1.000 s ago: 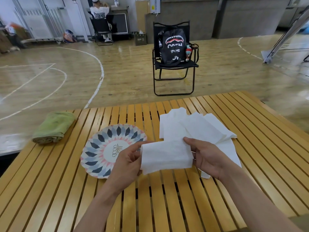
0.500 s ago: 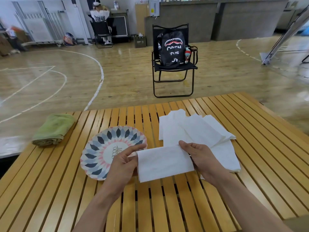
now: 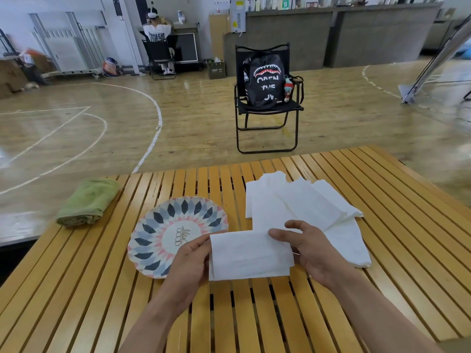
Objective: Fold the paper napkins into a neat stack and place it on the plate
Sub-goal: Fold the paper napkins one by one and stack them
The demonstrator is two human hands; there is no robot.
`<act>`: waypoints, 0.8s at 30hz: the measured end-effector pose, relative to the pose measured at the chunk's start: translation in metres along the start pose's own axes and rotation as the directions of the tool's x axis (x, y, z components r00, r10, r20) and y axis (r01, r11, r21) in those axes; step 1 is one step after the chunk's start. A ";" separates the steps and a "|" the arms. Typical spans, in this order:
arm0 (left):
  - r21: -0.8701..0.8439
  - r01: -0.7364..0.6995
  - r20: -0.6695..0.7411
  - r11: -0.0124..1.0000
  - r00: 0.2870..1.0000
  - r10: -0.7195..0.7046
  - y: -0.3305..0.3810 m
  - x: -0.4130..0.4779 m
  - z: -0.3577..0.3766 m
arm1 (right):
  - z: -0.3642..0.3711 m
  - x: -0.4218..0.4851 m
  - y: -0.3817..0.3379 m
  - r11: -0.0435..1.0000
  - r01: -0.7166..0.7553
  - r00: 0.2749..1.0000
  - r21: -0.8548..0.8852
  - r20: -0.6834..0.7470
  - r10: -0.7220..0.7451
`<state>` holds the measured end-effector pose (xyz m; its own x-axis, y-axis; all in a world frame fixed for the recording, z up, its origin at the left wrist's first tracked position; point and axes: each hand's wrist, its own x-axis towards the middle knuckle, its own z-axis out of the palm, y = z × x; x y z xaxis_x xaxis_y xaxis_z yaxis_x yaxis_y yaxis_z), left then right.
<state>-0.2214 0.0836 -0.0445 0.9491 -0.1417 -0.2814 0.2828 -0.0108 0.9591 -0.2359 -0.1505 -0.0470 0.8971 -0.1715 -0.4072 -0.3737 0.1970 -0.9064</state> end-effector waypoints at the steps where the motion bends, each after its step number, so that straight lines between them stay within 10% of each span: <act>1: -0.028 0.015 0.002 0.999 1.000 -0.015 -0.002 0.001 0.001 | -0.001 0.000 0.001 1.000 -0.011 1.000 0.001 0.007 0.011; 12: -0.302 0.157 0.045 0.940 0.988 -0.150 -0.009 -0.001 0.009 | -0.006 0.000 -0.001 1.000 -0.008 0.997 0.030 0.072 0.006; 18: 0.229 0.022 -0.045 0.973 0.999 -0.012 -0.016 -0.008 0.004 | -0.011 -0.009 -0.002 0.993 -0.081 0.985 -0.086 0.142 0.093; 24: 0.467 0.037 -0.051 0.883 0.999 -0.015 -0.026 -0.009 0.001 | -0.011 -0.009 0.008 0.796 0.020 0.999 -0.605 -0.014 -0.036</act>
<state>-0.2377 0.0845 -0.0669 0.9506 -0.0908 -0.2969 0.2201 -0.4771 0.8509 -0.2500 -0.1577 -0.0520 0.9066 -0.1922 -0.3757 -0.4219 -0.4311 -0.7976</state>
